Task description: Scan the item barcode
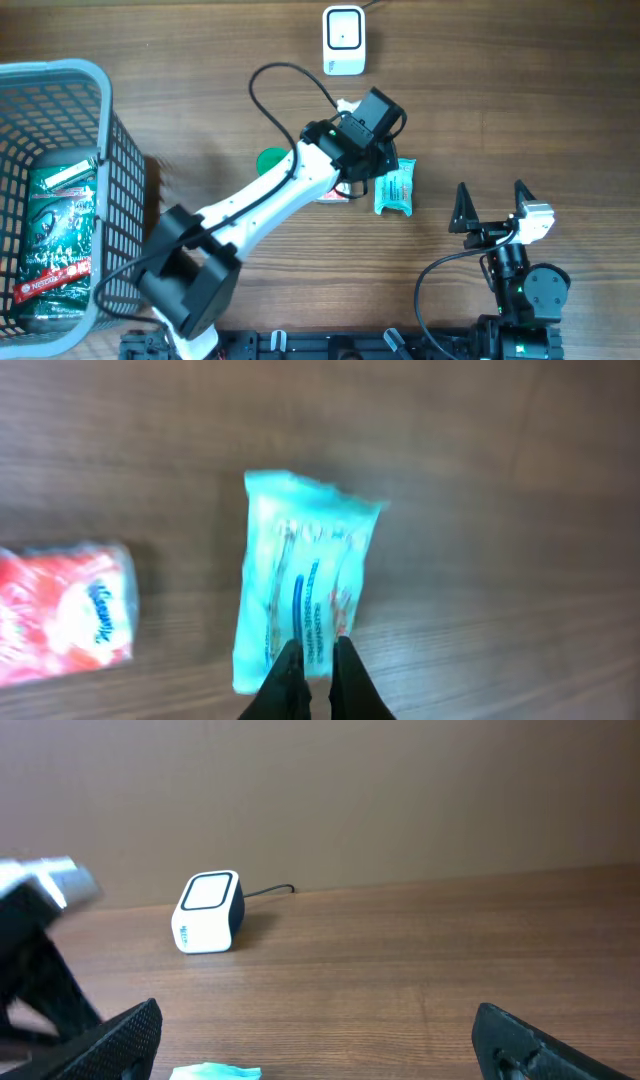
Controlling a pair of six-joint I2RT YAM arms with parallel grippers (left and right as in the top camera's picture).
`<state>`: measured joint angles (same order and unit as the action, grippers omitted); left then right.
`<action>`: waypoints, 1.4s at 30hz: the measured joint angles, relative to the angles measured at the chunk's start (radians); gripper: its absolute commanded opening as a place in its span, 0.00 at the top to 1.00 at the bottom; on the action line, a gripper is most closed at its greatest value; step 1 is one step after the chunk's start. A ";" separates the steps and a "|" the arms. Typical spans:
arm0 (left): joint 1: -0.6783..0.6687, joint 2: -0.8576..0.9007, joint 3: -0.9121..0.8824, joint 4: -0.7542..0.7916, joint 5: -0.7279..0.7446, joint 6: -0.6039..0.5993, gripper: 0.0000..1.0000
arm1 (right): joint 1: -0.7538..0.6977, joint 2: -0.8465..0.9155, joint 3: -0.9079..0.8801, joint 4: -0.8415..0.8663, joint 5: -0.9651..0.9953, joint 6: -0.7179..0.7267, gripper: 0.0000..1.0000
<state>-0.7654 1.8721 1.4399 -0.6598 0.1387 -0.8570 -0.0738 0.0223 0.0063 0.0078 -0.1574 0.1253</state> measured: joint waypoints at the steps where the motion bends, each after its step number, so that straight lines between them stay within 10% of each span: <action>1: 0.000 0.018 -0.001 -0.011 0.028 0.000 0.96 | 0.000 0.000 0.000 0.000 0.000 0.000 0.00; 16: -0.098 0.186 -0.006 -0.082 0.211 0.004 0.96 | 0.000 0.000 0.000 0.000 0.000 0.000 0.00; 42: -0.089 0.224 0.097 -0.150 -0.013 -0.029 0.87 | 0.000 0.000 0.000 0.000 0.000 0.000 0.00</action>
<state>-0.8547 2.0960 1.5372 -0.8097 0.1253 -0.8856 -0.0738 0.0223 0.0063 0.0078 -0.1574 0.1253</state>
